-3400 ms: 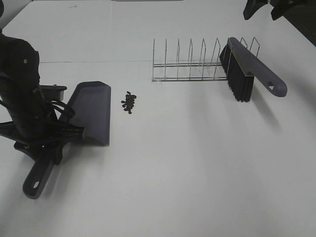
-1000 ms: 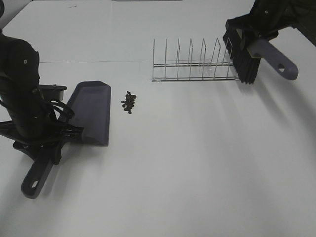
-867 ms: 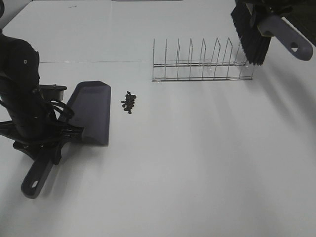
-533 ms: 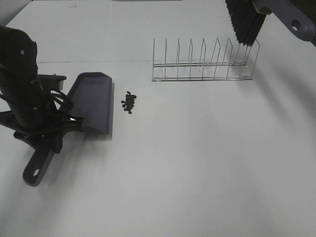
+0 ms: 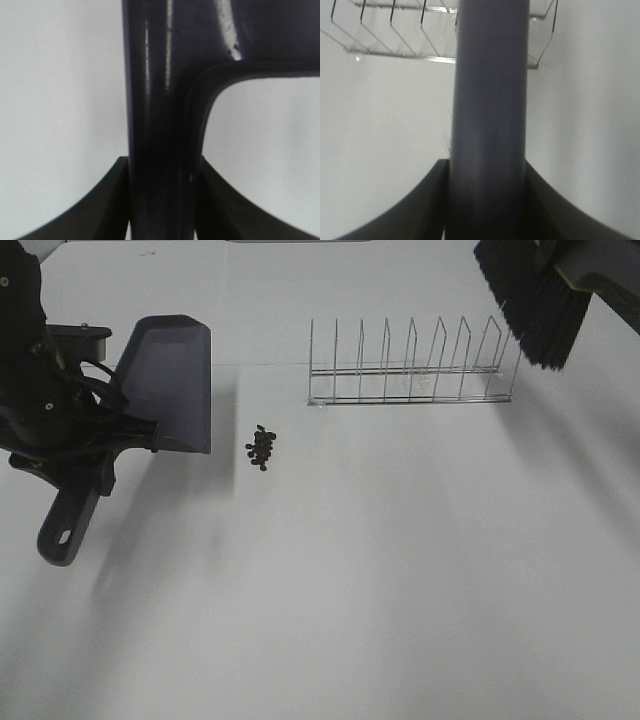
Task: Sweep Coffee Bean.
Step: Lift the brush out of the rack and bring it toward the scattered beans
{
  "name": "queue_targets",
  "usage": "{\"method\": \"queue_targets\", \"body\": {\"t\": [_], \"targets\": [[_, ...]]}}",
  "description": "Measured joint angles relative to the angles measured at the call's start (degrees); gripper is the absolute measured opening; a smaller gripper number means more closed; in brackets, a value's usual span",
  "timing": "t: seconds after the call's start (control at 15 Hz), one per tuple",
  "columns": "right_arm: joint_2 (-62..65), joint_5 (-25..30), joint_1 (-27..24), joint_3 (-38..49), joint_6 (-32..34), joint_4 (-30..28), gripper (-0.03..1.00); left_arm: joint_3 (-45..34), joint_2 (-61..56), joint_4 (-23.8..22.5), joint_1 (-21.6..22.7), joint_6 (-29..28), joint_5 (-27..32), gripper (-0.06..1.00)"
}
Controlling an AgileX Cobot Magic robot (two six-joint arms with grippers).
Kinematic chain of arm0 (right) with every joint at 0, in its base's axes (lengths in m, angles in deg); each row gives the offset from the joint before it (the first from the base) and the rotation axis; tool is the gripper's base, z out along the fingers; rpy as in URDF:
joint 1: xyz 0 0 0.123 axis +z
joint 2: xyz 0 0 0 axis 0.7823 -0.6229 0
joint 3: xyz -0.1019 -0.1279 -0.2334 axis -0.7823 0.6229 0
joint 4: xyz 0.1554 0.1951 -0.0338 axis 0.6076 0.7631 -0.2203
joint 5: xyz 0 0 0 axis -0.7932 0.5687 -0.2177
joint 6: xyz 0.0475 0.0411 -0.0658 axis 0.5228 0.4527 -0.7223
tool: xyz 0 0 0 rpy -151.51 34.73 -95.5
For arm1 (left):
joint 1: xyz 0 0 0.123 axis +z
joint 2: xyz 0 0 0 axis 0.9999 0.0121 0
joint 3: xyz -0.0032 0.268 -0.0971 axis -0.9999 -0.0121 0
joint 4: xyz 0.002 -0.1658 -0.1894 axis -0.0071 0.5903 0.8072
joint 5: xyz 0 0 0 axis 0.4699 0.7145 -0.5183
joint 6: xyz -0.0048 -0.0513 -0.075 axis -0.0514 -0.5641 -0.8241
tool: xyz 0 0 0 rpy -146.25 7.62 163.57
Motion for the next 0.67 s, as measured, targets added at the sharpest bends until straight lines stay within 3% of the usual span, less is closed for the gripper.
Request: {"method": "queue_targets", "body": {"t": [0.2,0.27,0.4,0.53,0.67], "targets": [[0.86,-2.06,0.69,8.94,-0.17,1.83,0.28,0.00,2.52,0.00,0.00,0.46,0.29,0.32],[0.86,-5.79,3.67,13.52,-0.17,0.52,0.28,-0.57,4.64,0.11,0.00,1.38,0.34,0.32],[0.86,-8.02,6.02,15.30,0.29,-0.52,0.28,-0.97,5.50,0.23,0.00,1.60,0.40,0.32],[0.86,-10.94,10.49,17.59,4.64,-4.13,0.28,-1.55,6.99,0.40,0.00,2.01,0.46,0.32],[0.11,-11.52,14.32,18.74,11.17,-10.31,0.28,-1.55,10.31,4.35,0.00,4.58,-0.29,0.32]]}}
